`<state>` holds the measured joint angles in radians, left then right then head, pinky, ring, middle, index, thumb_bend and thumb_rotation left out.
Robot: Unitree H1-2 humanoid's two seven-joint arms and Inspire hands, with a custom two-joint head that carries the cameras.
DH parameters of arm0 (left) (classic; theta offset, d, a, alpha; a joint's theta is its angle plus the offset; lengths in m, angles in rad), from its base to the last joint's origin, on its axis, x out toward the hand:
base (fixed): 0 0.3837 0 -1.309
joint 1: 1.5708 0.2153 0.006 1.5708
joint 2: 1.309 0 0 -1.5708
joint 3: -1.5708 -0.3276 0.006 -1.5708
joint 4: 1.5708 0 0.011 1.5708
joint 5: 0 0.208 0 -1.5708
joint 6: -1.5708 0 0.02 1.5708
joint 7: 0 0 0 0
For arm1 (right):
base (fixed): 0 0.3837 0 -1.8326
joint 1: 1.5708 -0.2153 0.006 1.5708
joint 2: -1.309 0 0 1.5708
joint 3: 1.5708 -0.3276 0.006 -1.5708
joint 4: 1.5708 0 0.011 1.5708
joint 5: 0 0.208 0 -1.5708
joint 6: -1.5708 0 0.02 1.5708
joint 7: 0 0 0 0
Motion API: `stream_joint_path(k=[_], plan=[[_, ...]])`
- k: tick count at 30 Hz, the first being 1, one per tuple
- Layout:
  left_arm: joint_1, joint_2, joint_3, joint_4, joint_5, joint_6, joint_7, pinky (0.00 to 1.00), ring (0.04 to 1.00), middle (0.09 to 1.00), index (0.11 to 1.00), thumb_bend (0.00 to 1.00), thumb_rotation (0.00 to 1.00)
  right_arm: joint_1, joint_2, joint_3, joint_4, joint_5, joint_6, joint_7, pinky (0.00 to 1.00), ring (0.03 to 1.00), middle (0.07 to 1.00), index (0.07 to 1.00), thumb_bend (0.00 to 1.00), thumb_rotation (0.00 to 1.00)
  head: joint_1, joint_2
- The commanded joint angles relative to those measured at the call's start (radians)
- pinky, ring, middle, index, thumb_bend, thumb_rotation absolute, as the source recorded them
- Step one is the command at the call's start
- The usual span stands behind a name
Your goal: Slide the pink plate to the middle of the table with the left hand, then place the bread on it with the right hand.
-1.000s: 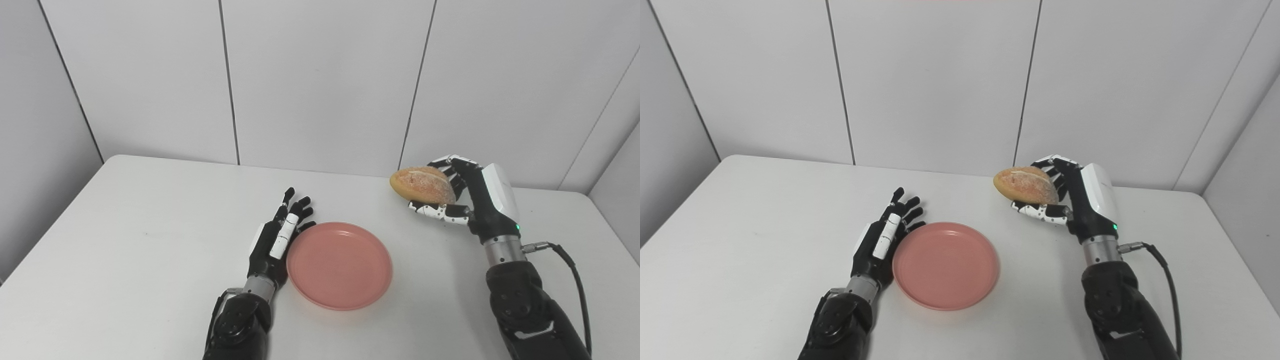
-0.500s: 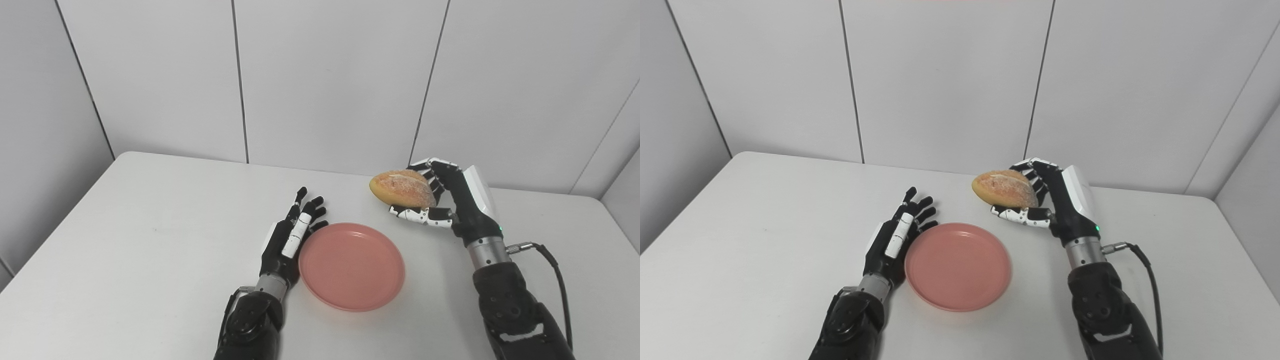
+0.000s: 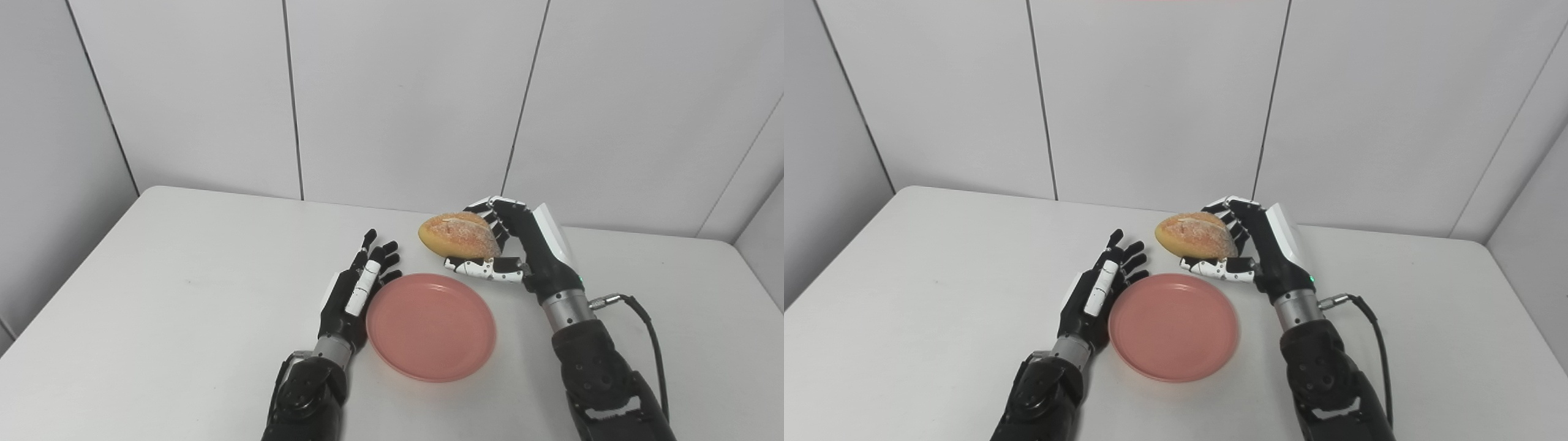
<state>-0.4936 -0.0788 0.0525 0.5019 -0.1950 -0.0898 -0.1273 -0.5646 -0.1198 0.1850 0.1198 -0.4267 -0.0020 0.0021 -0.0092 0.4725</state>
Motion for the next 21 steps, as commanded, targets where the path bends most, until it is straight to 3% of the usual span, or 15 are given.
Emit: stream_joint_path(k=[1,6,15,21], plan=[[0.04,0.002,-0.004,0.036,0.005,0.024,-0.001,0.81,0.896,0.882,1.0,0.84,0.76,-0.047,-0.003,0.008,-0.013,-0.029,0.031,0.006,0.27,0.345,0.453,0.517,0.52,0.0,-0.001,0.002],[0.038,0.004,-0.004,0.033,0.003,0.028,0.0,0.82,0.895,0.877,1.0,0.84,0.76,-0.064,-0.005,0.04,0.022,-0.073,0.086,0.042,0.24,0.327,0.443,0.524,0.52,0.0,-0.007,0.009],[0.025,0.009,-0.004,0.043,0.009,0.022,0.004,0.82,0.895,0.864,1.0,0.85,0.76,-0.073,-0.007,0.076,0.136,-0.085,0.046,0.054,0.18,0.246,0.42,0.521,0.52,0.0,-0.022,0.013],[0.021,0.009,-0.005,0.046,0.01,0.024,0.005,0.83,0.888,0.854,1.0,0.86,0.77,-0.072,-0.035,0.124,0.175,-0.13,0.03,0.057,0.18,0.252,0.427,0.523,0.51,0.0,-0.027,0.013]])
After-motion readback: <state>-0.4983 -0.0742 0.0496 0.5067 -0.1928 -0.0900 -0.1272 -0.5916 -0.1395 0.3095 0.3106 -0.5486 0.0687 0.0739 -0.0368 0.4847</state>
